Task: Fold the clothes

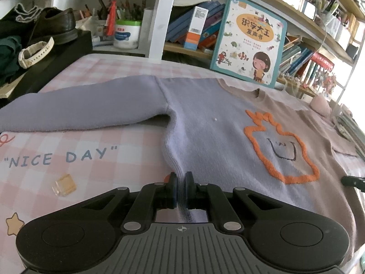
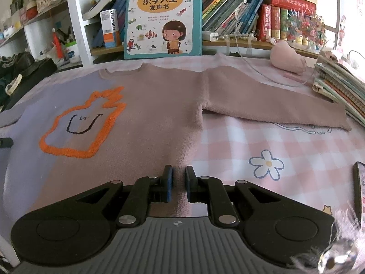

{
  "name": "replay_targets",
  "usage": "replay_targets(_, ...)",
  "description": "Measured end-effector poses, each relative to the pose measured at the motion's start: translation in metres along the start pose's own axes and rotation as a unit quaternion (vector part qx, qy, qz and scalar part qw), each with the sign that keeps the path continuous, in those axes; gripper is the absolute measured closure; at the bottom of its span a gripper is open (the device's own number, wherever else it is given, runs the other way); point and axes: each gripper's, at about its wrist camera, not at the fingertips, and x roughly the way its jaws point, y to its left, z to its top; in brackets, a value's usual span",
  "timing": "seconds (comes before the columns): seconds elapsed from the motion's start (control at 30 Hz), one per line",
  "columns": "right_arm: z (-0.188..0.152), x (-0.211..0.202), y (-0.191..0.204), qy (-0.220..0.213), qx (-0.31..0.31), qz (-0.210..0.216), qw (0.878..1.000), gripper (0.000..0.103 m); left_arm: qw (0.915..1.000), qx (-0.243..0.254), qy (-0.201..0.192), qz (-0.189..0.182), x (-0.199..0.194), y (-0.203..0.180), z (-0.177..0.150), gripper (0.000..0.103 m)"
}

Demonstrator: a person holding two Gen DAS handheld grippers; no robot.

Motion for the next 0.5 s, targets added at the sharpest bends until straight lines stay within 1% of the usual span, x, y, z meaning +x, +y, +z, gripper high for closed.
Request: replay_targets(0.5, -0.0010, 0.0001, 0.0021, -0.005, -0.006, -0.008, 1.000, 0.090, 1.0000, 0.002, 0.001, -0.002, -0.0006, 0.0000, -0.0010, 0.096)
